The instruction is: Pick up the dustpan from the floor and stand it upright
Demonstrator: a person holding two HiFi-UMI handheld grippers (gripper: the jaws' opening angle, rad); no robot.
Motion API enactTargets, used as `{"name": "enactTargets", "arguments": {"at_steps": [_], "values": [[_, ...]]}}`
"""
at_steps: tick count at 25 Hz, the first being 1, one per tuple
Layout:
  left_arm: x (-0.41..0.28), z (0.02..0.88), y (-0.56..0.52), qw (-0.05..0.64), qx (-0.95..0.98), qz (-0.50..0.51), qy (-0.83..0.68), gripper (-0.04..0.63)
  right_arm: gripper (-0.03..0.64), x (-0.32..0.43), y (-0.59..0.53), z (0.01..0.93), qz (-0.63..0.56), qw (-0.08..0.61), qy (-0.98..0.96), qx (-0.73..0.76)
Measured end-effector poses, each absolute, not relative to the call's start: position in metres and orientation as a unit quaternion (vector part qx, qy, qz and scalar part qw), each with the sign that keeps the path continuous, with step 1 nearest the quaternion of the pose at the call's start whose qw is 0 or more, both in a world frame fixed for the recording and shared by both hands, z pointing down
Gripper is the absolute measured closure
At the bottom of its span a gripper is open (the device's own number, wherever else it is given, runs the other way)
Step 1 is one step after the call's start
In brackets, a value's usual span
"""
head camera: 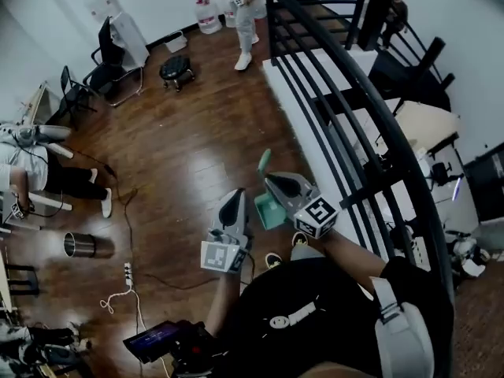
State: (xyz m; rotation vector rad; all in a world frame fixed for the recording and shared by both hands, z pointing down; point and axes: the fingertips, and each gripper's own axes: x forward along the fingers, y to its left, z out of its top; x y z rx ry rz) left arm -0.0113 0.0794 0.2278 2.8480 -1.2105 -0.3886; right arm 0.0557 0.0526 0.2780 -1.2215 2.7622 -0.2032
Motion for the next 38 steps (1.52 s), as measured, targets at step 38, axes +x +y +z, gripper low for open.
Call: {"name": "enactTargets", "arguments": {"at_steps": [38], "values": [[0.015,0.259,0.052,-0.022,0.900,-0.074,-0.429,0.580,0.615,0.039,0.037,0.282,-0.051,0.045,0.949,-0.307]]}}
